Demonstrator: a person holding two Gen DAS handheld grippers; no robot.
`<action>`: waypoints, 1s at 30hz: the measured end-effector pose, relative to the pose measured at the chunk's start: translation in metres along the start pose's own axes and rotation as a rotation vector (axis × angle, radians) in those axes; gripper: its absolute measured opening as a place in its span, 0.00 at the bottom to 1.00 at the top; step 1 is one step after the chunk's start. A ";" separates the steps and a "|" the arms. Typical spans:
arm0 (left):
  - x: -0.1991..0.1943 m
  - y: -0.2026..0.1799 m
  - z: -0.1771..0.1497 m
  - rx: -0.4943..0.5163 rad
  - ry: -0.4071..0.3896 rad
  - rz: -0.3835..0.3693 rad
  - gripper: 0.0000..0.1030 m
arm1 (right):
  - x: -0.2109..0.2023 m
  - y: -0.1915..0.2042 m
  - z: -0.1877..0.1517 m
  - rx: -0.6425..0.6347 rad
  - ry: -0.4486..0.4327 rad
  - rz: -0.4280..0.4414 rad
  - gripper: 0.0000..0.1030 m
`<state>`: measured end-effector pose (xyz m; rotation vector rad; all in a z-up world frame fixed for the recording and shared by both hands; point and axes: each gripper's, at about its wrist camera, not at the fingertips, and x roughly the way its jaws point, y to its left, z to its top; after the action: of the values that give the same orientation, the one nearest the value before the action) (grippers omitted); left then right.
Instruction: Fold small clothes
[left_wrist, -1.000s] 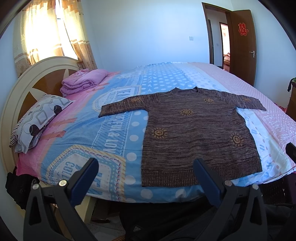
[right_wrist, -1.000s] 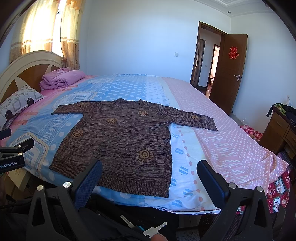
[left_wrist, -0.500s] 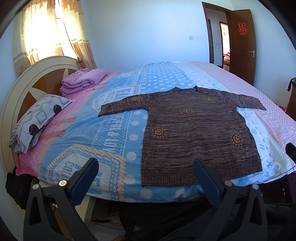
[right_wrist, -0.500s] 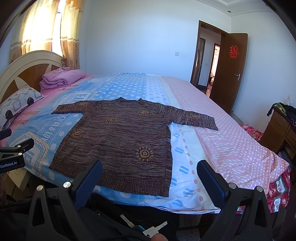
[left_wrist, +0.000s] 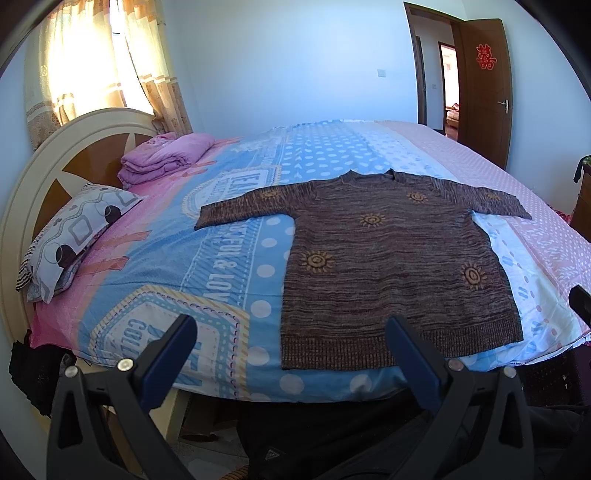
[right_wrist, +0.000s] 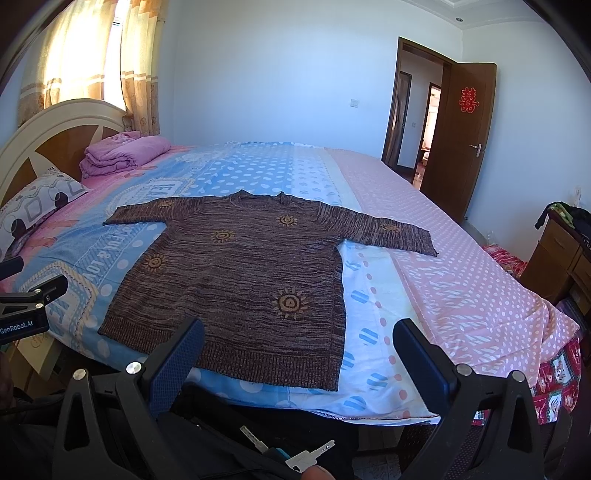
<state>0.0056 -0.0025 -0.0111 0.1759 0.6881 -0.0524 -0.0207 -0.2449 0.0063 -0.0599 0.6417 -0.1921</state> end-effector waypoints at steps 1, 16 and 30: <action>0.000 0.000 0.000 0.000 0.001 -0.001 1.00 | 0.000 0.000 0.000 0.001 0.002 0.001 0.99; 0.038 -0.007 0.017 0.069 0.021 0.011 1.00 | 0.060 -0.011 -0.002 0.011 0.155 0.112 0.99; 0.139 -0.018 0.063 0.141 0.063 0.111 1.00 | 0.162 -0.055 0.038 0.026 0.214 0.057 0.99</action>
<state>0.1508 -0.0302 -0.0546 0.3522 0.7367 0.0112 0.1201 -0.3311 -0.0528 0.0039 0.8532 -0.1526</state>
